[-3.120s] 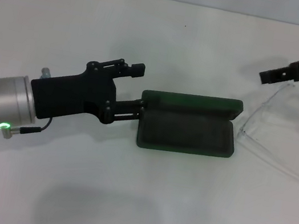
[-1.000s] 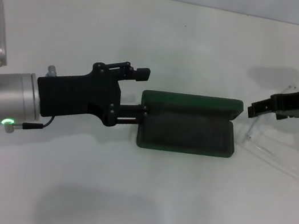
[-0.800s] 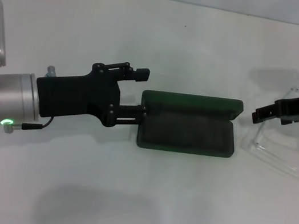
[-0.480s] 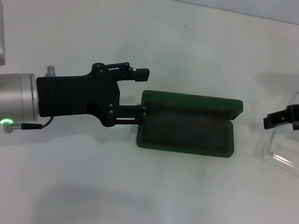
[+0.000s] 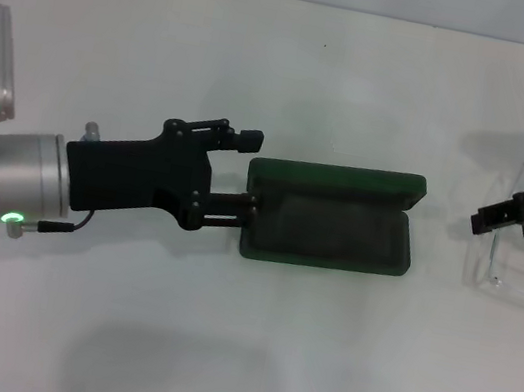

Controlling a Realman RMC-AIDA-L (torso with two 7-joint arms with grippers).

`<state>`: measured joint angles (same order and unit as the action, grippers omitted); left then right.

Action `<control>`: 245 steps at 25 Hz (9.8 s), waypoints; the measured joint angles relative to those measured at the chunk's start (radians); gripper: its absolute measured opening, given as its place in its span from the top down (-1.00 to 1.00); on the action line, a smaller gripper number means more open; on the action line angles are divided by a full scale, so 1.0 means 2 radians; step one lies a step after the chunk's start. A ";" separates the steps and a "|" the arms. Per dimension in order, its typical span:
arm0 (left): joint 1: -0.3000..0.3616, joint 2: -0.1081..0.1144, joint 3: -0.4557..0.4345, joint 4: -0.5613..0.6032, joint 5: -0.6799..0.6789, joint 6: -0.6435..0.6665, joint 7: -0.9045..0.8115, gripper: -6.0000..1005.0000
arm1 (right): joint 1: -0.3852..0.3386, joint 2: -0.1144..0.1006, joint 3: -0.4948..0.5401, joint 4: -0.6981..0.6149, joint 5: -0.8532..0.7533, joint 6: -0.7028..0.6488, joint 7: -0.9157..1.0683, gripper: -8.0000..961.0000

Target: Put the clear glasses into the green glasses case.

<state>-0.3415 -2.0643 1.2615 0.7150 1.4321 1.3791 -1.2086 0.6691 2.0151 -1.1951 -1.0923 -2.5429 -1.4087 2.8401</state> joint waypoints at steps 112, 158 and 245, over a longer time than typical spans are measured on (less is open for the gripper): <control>-0.008 -0.012 -0.016 -0.024 -0.005 0.000 0.000 -0.52 | 0.017 -0.002 -0.053 -0.017 -0.002 -0.026 -0.171 0.10; -0.001 -0.010 -0.022 -0.024 -0.005 0.000 0.004 -0.52 | 0.015 0.000 -0.110 -0.019 -0.009 -0.022 -0.169 0.70; -0.124 -0.015 0.115 -0.099 -0.123 -0.006 0.081 -0.51 | -0.103 0.001 0.054 0.184 0.444 -0.219 -0.858 0.73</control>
<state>-0.5890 -2.0943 1.4917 0.5175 1.1854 1.3666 -1.0470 0.4630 2.0163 -1.0864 -0.7239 -1.6549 -1.8469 1.1239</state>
